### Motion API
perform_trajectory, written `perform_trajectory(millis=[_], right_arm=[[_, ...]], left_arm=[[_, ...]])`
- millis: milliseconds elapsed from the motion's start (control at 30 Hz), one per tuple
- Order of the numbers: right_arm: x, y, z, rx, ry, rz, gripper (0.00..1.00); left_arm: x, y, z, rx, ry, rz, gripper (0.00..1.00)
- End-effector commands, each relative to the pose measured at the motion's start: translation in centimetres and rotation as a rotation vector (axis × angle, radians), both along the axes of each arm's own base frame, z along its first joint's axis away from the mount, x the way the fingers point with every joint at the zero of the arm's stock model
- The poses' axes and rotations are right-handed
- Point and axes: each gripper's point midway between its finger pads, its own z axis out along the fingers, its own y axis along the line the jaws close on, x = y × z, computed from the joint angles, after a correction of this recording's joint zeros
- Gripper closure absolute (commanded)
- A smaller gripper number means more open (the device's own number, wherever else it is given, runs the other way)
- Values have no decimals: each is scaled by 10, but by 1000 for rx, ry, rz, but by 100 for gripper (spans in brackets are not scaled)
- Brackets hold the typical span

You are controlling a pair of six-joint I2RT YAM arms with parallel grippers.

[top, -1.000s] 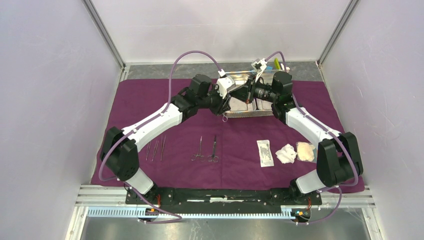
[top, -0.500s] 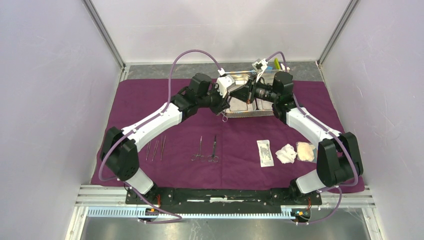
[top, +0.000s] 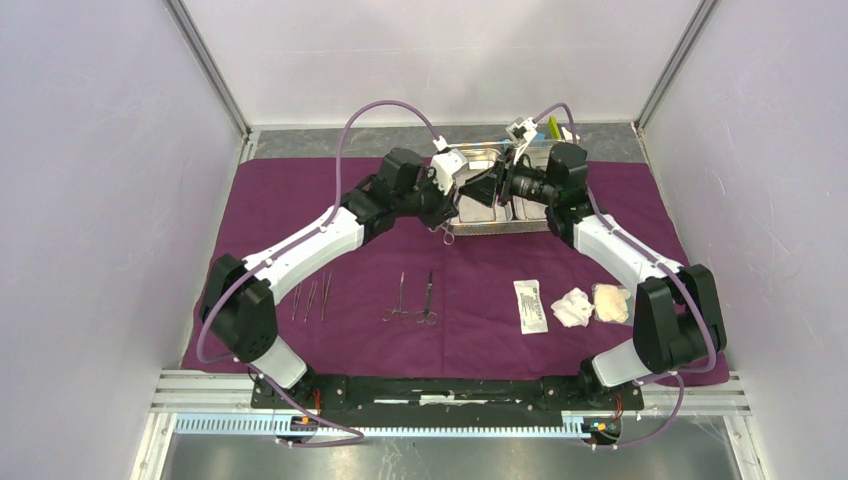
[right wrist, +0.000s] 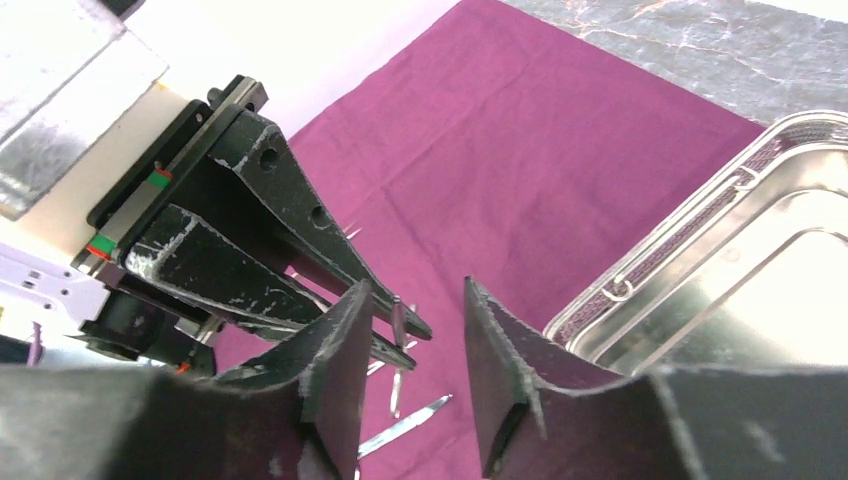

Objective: Open and lay out the surgical kit
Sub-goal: Place the medical item in the surgical kit.

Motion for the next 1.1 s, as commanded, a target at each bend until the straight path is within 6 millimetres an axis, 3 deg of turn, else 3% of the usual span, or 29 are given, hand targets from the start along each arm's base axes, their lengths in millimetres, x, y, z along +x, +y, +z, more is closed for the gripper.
perform_trajectory(millis=[0, 100, 300, 533, 800, 1067], right_arm=[[6, -10, 15, -21, -80, -35, 50], [13, -28, 22, -30, -107, -83, 43], [29, -73, 32, -58, -139, -202, 40], [42, -116, 18, -213, -142, -309, 40], [33, -147, 2, -351, -146, -414, 40], [17, -163, 10, -398, -223, -471, 40]], left_arm=[[-4, 3, 19, -78, 27, 80, 98], [-14, 8, 4, -102, 135, 152, 98], [-36, 11, -35, -69, 319, 244, 98], [-67, -2, -63, -64, 494, 309, 98], [-97, -24, -95, -90, 727, 422, 98], [-105, -34, -120, -101, 854, 520, 98]])
